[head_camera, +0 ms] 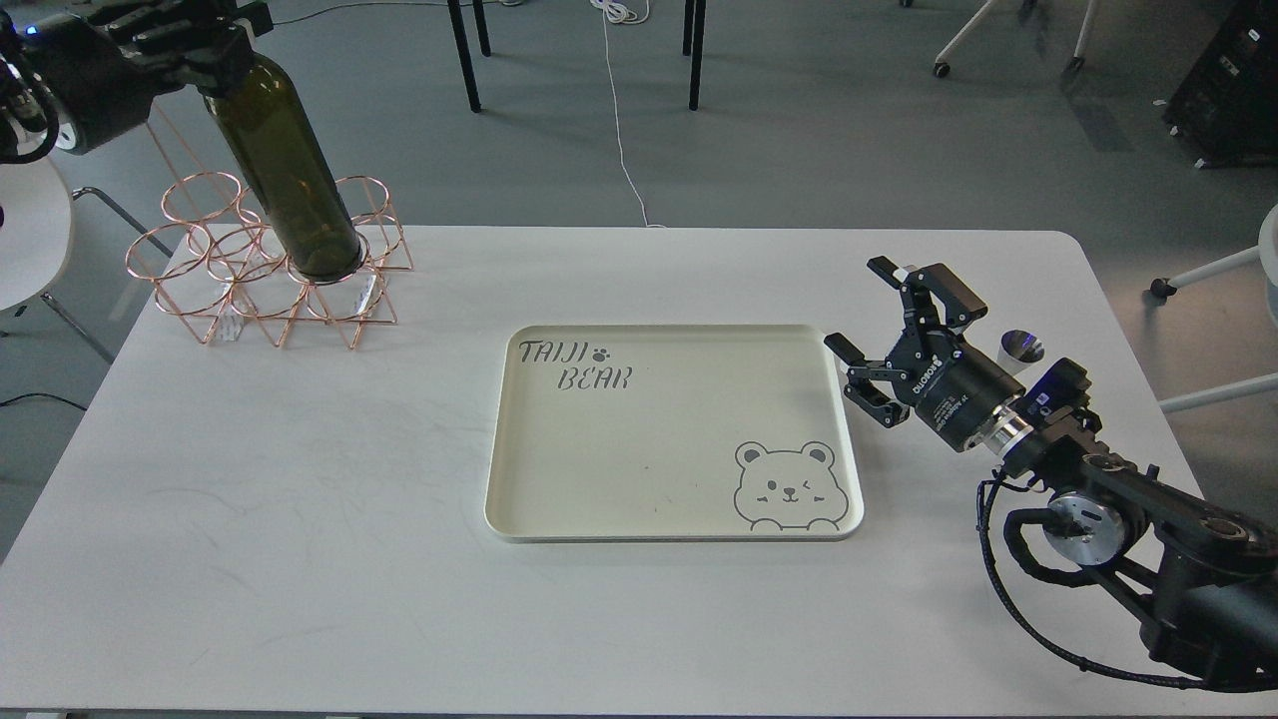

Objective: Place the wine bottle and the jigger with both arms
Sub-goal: 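Lower the bottle upright into a slot of the copper rack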

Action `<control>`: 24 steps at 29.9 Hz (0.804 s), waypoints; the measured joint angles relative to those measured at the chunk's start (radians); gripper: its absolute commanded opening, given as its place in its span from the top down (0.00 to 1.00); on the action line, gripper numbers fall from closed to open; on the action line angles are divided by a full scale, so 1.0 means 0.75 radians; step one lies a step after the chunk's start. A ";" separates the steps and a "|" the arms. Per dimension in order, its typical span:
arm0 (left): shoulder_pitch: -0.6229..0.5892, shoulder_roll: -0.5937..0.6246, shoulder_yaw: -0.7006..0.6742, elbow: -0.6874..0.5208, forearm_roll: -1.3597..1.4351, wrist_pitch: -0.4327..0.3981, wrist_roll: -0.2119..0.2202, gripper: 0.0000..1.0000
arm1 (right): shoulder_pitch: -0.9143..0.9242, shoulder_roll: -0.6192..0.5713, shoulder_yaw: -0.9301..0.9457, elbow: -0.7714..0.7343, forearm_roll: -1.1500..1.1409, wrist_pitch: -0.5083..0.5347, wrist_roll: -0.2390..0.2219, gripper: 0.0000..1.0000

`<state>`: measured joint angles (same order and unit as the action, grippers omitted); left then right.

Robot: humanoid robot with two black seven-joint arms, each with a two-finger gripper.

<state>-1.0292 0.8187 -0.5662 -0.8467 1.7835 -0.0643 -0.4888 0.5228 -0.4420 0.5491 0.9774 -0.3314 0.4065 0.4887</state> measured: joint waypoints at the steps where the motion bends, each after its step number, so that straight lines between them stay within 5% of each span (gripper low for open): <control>1: 0.003 0.000 0.000 0.000 0.000 0.000 0.000 0.85 | -0.001 0.000 0.000 0.000 0.000 0.000 0.000 0.01; 24: 0.051 -0.124 0.072 0.096 -0.015 0.036 0.001 0.82 | -0.029 0.001 0.004 0.000 0.000 0.000 0.000 0.01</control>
<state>-0.9910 0.7259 -0.5124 -0.7746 1.7721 -0.0375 -0.4883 0.5007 -0.4416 0.5524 0.9770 -0.3314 0.4065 0.4887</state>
